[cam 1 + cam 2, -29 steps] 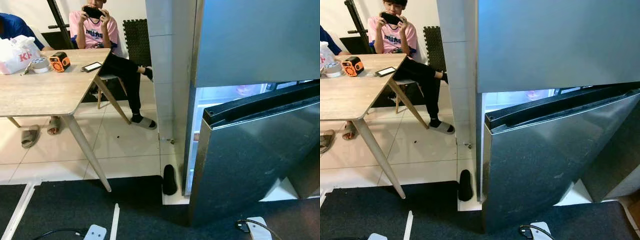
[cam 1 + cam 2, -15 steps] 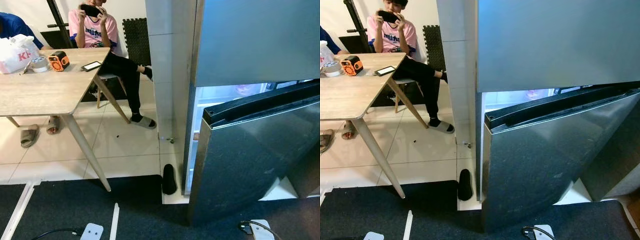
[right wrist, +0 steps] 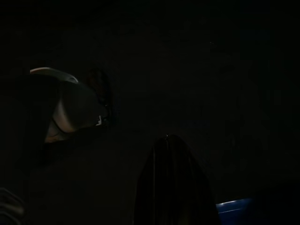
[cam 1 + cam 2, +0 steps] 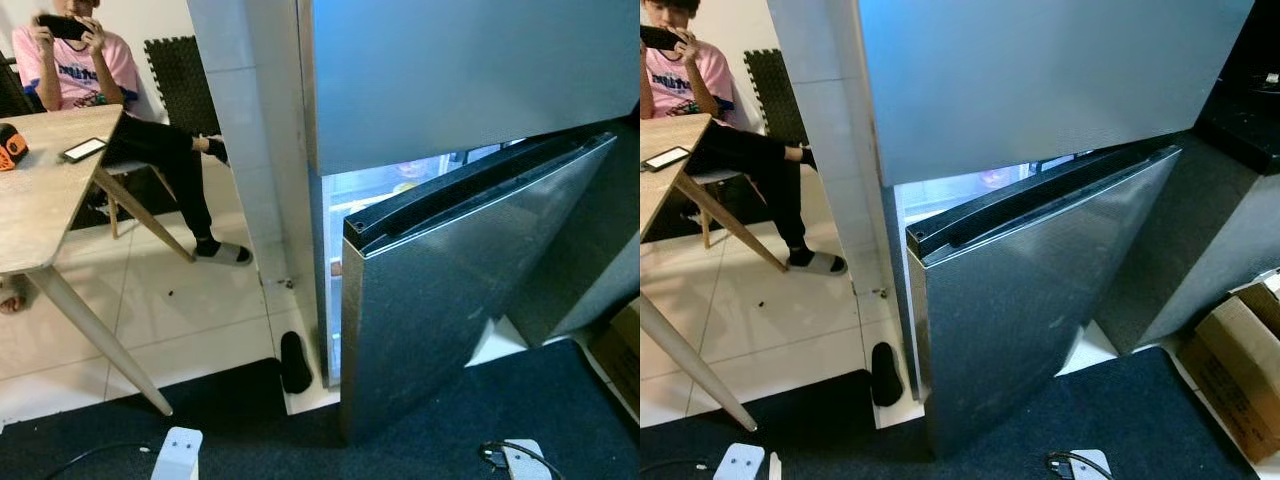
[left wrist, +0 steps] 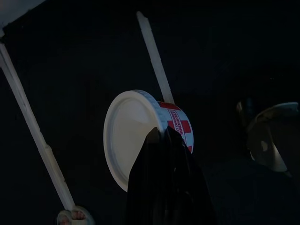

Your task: Restocking fridge

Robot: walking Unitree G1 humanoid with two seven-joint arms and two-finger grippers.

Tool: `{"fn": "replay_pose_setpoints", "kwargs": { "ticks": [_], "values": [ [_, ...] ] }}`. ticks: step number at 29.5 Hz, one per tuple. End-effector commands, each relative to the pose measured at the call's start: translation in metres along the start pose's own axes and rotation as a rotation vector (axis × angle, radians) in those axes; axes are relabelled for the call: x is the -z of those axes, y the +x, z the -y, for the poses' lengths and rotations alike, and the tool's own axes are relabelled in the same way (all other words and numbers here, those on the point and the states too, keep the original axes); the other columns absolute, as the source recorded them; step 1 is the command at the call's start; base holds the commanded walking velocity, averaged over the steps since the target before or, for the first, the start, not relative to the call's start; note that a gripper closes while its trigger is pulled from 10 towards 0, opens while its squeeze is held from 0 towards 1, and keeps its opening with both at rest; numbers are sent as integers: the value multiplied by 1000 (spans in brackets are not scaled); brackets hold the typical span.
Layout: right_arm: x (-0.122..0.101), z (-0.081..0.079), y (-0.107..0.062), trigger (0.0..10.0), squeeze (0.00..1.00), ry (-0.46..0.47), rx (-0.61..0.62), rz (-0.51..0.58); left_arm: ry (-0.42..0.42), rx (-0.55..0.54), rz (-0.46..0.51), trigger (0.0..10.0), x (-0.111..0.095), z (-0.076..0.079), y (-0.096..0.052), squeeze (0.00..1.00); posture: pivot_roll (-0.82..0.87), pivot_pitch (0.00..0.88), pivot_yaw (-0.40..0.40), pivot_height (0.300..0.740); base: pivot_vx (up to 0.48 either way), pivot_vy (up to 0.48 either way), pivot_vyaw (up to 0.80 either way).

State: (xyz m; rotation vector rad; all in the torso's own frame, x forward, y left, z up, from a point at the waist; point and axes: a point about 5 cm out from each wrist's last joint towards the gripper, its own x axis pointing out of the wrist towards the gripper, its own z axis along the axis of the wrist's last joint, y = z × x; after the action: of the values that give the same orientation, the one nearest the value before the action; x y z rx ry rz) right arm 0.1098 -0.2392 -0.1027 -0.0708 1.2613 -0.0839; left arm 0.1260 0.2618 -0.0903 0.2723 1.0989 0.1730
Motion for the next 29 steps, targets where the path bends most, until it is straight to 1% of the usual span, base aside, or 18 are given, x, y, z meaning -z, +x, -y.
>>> {"fn": "replay_pose_setpoints", "kwargs": {
  "ticks": [1,4,6,7,8,9,10,11,15,16,17,18,19,21,22,25,28,29],
  "values": [
    [0,-2,0,10000,0,2,-2,3,-16,-46,13,10000,-3,-15,0,0,-22,11,20,740,0,0,0],
    [1,-2,0,10000,0,0,-3,2,-52,-63,38,10000,-10,-19,1,0,-27,13,20,740,0,0,0],
    [1,-1,0,10000,0,0,-3,2,-58,-66,42,10000,-11,-19,1,0,-27,13,20,740,0,0,0],
    [0,-1,0,10000,0,4,-3,7,-131,-54,63,10000,-16,-18,1,0,-29,15,17,740,0,0,0],
    [-1,-1,0,10000,0,8,-4,11,-185,-46,79,10000,-20,-17,2,0,-29,15,17,740,0,0,0],
    [-2,-1,0,10000,0,14,-5,15,-264,-22,99,10000,-24,-15,2,0,-23,28,16,740,0,0,0],
    [-2,-1,0,10000,0,14,-5,15,-264,-22,99,10000,-24,-15,2,0,-23,28,16,740,0,0,0],
    [-4,-1,0,10000,0,26,-7,19,-328,9,116,10000,-27,-13,3,0,-23,23,16,740,0,0,0],
    [-9,-2,0,10000,0,-2,-24,34,-343,48,147,10000,-33,-11,3,0,-28,20,22,740,0,0,0],
    [-13,-1,0,10000,0,24,-16,45,-424,82,189,10000,-40,-11,3,0,-30,26,25,740,0,0,0],
    [-15,-1,0,10000,0,33,-16,50,-469,102,209,10000,-43,-11,2,0,-30,26,25,740,0,0,0],
    [-15,-1,0,10000,0,33,-16,50,-469,102,209,10000,-43,-11,2,0,-30,26,25,740,0,0,0],
    [-16,-1,0,10000,0,33,-15,52,-515,141,236,10000,-48,-9,2,0,-35,16,23,740,0,0,0],
    [-17,-1,0,10000,0,37,-14,54,-567,204,281,10000,-56,-6,2,0,-36,16,24,740,0,0,0],
    [-16,-1,0,10000,0,32,-14,51,-600,262,329,10000,-65,-4,1,0,-31,23,20,740,0,0,0],
    [-13,-2,0,10000,0,25,-16,43,-607,297,362,10000,-71,-3,0,0,-30,17,22,740,0,0,0],
    [-9,-3,1,10000,0,-2,-22,27,-606,327,405,10000,-82,-4,-1,0,-29,4,24,740,0,0,0],
    [-8,-3,1,10000,0,-2,-19,26,-593,339,427,10000,-89,-4,-2,0,-27,0,24,740,0,0,0]
  ]
}}
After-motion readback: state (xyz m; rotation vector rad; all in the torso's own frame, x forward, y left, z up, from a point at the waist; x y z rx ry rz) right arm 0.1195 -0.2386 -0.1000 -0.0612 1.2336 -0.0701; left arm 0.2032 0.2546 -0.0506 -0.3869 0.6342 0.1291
